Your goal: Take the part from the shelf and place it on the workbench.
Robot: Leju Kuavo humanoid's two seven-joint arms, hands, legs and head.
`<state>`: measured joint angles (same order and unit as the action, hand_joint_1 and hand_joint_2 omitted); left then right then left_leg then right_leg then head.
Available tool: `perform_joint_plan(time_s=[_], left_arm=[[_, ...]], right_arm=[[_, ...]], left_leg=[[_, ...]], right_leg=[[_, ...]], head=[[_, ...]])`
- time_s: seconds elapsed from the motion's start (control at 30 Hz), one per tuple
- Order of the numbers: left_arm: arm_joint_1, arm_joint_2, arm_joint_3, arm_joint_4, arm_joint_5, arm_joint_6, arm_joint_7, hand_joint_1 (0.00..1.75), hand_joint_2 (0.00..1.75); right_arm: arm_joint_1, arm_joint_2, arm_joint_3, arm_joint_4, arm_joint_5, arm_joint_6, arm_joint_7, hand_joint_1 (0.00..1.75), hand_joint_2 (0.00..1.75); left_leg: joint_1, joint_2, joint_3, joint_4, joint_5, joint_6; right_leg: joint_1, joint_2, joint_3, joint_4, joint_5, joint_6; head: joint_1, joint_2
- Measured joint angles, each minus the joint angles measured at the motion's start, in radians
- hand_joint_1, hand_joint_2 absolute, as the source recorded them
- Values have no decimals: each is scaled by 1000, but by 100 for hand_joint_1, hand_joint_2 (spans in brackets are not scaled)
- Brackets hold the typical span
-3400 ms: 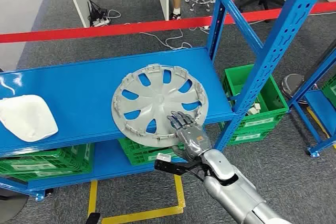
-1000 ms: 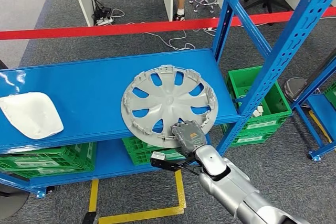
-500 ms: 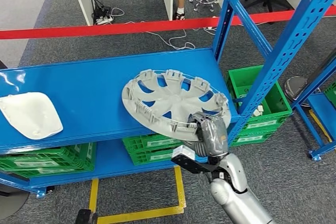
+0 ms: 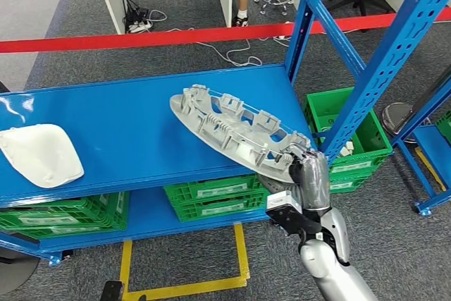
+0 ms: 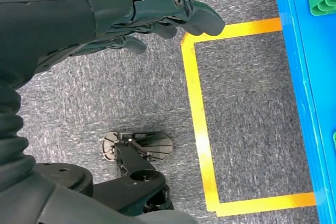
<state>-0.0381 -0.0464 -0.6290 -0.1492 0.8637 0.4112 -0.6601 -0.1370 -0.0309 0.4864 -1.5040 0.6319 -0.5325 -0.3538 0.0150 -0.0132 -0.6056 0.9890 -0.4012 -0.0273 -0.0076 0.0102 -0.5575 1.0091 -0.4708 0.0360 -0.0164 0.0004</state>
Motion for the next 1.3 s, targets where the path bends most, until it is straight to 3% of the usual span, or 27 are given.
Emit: perform_joint_plan(time_s=[0.43,0.8,1.03,1.3], left_arm=[[0,-4,-13,0,17,-50,-2,0,175],[0,-5,-10,0,46,1,-35,0,175],[-1,-5,-1,0,60,-2,-31,0,175],[-1,-5,1,0,68,-3,-21,0,175]], right_arm=[[17,0,-33,-74,-100,48,-54,175,175],[24,0,-45,-123,-240,99,-93,175,175],[34,0,-62,-207,-455,237,-143,175,175],[38,0,-67,-271,-568,335,-141,175,175]], left_leg=[[0,0,0,0,0,0],[0,0,-1,0,0,0],[0,0,-1,0,0,0],[0,0,-1,0,0,0]], right_leg=[[0,0,0,0,0,0],[0,0,0,0,0,0],[0,0,-1,0,0,0],[0,0,0,0,0,0]], head=[[0,0],[0,0],[0,0],[0,0]])
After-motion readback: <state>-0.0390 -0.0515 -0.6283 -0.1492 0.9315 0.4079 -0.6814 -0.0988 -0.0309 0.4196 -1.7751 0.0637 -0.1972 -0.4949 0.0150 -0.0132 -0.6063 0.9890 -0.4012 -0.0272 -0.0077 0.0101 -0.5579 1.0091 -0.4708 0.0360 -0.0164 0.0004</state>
